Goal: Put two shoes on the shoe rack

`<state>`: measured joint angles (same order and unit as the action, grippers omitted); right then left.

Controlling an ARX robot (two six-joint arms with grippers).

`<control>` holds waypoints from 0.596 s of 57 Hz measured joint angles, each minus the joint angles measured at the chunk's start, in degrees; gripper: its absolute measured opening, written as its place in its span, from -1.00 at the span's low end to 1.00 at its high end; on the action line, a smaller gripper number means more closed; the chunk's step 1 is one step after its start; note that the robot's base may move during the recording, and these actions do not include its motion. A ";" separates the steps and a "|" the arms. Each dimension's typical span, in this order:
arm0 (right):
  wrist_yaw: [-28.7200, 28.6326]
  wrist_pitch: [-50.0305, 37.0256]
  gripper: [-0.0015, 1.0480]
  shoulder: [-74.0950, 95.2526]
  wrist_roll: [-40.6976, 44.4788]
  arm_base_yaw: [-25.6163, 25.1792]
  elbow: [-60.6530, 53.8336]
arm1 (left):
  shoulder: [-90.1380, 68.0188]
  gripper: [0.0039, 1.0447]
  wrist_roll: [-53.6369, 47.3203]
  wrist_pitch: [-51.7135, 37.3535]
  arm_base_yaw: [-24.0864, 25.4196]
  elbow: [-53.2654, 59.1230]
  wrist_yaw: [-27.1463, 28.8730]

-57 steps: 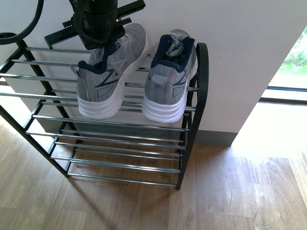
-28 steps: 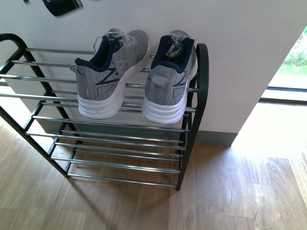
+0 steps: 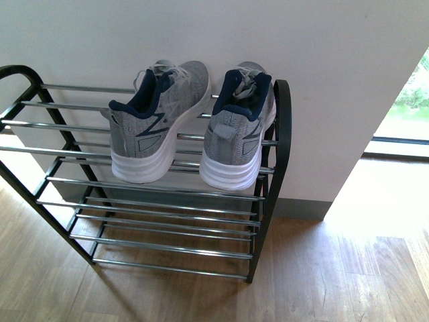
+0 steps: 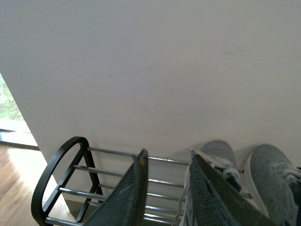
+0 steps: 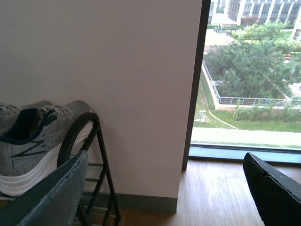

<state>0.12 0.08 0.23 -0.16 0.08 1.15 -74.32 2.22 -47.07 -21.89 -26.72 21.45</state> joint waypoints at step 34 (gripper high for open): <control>0.02 0.00 0.82 -0.02 0.00 0.00 0.00 | 21.92 -0.98 -1.57 3.15 12.70 18.73 -12.55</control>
<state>0.14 0.08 0.21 -0.16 0.08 1.15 -52.40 0.64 -43.92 -9.19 -7.99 8.91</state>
